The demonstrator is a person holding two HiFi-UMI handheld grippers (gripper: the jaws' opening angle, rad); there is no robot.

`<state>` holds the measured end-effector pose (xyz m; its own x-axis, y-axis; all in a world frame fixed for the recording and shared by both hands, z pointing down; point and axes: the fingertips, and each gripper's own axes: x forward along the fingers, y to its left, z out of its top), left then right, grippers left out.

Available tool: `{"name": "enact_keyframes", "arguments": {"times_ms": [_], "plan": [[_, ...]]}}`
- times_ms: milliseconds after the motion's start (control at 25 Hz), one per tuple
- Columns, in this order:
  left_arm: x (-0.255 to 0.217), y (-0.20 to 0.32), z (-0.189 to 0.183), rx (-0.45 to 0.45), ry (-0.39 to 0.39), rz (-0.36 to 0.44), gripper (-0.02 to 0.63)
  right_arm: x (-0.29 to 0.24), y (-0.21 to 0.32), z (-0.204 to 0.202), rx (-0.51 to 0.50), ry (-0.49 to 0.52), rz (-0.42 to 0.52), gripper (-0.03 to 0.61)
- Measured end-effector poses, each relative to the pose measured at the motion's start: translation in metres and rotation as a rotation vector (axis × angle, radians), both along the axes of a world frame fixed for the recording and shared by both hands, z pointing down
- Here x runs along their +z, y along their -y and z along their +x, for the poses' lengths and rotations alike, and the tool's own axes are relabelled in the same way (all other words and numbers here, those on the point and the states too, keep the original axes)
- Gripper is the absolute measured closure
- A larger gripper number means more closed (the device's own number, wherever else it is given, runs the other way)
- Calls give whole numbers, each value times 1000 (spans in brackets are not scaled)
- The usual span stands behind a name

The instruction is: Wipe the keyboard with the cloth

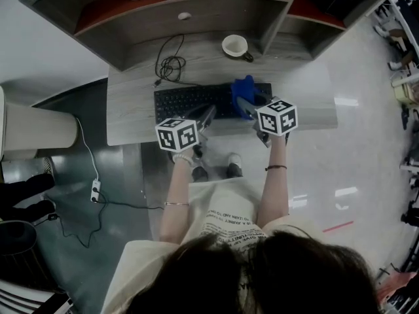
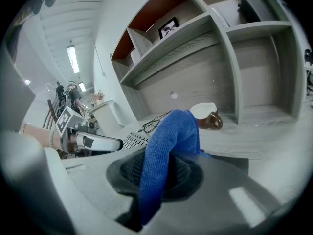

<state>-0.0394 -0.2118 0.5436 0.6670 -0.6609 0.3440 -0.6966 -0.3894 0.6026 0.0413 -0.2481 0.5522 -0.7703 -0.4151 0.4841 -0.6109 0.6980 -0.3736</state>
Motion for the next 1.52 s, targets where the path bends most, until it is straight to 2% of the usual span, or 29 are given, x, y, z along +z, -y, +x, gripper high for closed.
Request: {"name": "enact_keyframes", "arguments": {"times_ms": [1520], "plan": [[1, -10, -52, -80, 6, -4, 612, 2, -6, -57, -87, 19, -13, 520]]}}
